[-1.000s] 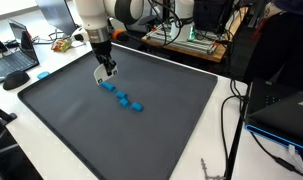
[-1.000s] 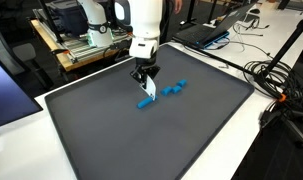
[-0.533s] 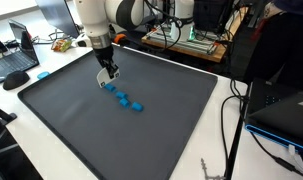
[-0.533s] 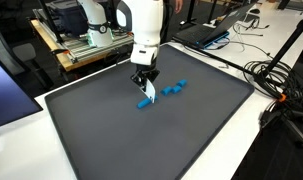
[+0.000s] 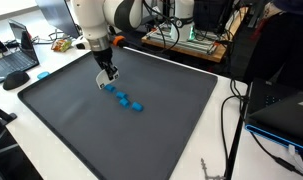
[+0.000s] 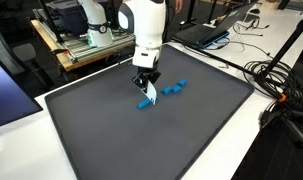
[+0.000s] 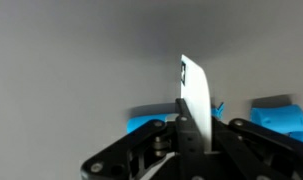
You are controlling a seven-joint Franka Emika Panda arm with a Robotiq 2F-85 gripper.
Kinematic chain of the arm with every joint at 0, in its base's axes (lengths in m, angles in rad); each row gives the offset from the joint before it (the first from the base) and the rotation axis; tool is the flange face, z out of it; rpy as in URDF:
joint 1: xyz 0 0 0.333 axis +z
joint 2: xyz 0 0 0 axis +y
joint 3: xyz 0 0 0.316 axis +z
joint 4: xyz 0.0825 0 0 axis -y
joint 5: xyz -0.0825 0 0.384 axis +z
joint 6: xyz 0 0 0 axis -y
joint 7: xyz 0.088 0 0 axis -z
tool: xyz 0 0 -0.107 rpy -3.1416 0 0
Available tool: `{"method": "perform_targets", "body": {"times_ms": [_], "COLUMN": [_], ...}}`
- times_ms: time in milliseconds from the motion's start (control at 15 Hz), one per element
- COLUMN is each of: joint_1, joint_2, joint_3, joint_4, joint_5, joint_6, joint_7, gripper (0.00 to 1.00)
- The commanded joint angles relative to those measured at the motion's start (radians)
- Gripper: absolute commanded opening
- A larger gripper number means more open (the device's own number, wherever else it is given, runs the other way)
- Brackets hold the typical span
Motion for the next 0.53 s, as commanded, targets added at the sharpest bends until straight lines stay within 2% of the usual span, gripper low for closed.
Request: {"method": "perform_targets", "body": {"times_ms": [0, 467], "joint_1": [-0.005, -0.011], "joint_2": [0.043, 0.078], "joint_3": [0.014, 0.034], "joint_4": [0.042, 0.037], "joint_5": [0.014, 0.036], "joint_6": [-0.041, 0.006], "joint_7": [-0.022, -0.025], "gripper": [0.01, 0.01]}}
